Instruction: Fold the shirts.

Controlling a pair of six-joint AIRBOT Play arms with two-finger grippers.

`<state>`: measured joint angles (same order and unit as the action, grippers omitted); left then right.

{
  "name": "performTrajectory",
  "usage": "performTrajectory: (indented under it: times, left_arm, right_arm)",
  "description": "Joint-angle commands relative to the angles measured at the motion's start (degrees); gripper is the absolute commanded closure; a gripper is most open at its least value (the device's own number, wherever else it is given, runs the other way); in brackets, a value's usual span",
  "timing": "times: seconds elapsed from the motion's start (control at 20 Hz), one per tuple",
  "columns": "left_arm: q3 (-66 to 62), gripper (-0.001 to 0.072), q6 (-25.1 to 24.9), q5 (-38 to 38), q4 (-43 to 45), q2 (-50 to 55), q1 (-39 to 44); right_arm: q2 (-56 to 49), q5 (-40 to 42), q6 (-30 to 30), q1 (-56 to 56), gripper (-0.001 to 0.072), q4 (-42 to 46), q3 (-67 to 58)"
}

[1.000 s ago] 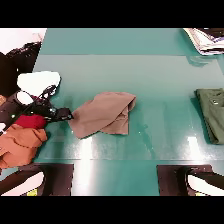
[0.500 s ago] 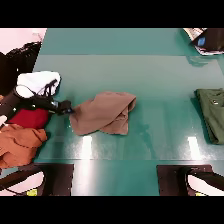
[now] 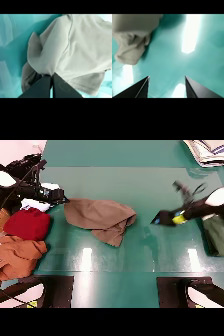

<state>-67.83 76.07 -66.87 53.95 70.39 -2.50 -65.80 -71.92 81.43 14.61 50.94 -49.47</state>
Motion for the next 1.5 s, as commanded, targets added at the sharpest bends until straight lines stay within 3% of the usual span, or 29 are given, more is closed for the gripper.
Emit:
performTrajectory:
  times: [0.0,0.35,0.45,0.7,0.9,1.1,1.2,1.35,1.45]
  left_arm:
    - [-1.3,0.0684,0.0,-0.2,0.0,0.0,0.0]
    - [-1.3,0.0684,0.0,-0.2,0.0,0.0,0.0]
    - [-1.3,0.0684,0.0,-0.3,0.0,0.0,0.0]
    - [-1.3,0.0684,0.0,-0.2,0.0,0.0,0.0]
    - [-1.3,0.0684,0.0,-0.2,0.0,0.0,0.0]
    - [-1.4,0.0684,0.0,-0.5,-0.1,0.0,0.0]
    - [-3.5,0.0684,0.0,-1.3,0.0,0.0,0.0]
    - [-12.9,0.0684,0.0,-1.8,0.0,-2.0,0.0]
    - [-21.4,0.0685,0.0,-1.5,0.0,-4.1,0.0]
  right_arm:
    - [-4.2,12.8,-6.4,4.4,0.0287,-14.5,12.8]
    - [-16.4,23.0,-8.0,15.2,0.0289,-18.3,3.5]
    - [-18.7,24.4,-8.0,16.3,0.0364,-18.3,0.8]
    - [-23.0,24.5,-8.0,18.0,0.0379,-18.2,-2.5]
    - [-23.4,26.2,-8.0,20.1,0.069,-17.8,-1.9]
    - [-20.0,30.7,-8.0,20.3,0.0698,-17.0,-1.9]
    - [-15.6,31.9,-5.9,19.2,0.07,-10.7,-2.0]
    - [-5.7,28.3,2.3,12.7,0.07,3.9,-2.0]
    - [1.9,25.4,3.7,6.5,0.0699,9.4,-2.3]
